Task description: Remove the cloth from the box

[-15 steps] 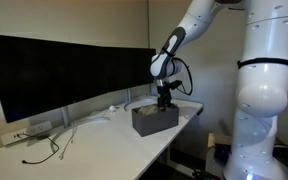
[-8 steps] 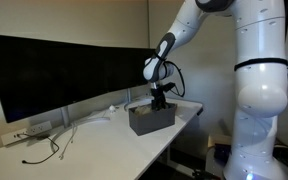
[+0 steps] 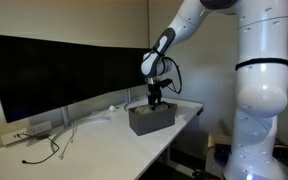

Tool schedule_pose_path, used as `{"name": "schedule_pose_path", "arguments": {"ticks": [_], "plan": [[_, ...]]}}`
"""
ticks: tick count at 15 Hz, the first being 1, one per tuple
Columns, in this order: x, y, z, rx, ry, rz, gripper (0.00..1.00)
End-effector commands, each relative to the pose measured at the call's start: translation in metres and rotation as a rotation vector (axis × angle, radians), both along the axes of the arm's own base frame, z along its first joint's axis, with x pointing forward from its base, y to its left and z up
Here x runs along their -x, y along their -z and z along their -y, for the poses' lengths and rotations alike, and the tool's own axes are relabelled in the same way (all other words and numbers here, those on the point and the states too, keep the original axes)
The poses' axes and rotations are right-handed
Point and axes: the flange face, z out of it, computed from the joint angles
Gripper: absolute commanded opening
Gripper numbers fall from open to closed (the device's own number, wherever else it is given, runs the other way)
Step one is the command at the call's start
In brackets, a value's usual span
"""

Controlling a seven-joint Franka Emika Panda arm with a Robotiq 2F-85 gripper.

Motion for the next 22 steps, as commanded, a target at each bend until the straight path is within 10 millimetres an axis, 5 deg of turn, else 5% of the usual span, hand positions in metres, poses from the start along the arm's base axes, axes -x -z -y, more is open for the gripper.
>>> {"name": "schedule_pose_path", "arguments": {"ticks": [1,6,18,19,22], "plan": [[0.007,-0.022,-0.001,0.007,0.004,0.087,1.00],[0.001,-0.038,-0.005,0.060,-0.018,0.178,1.00],[-0.027,0.063,-0.014,0.013,0.048,-0.055,1.00],[-0.028,0.067,-0.019,0.004,0.046,-0.094,0.75],[-0.029,0.061,-0.024,-0.013,0.035,-0.149,0.61]]}}
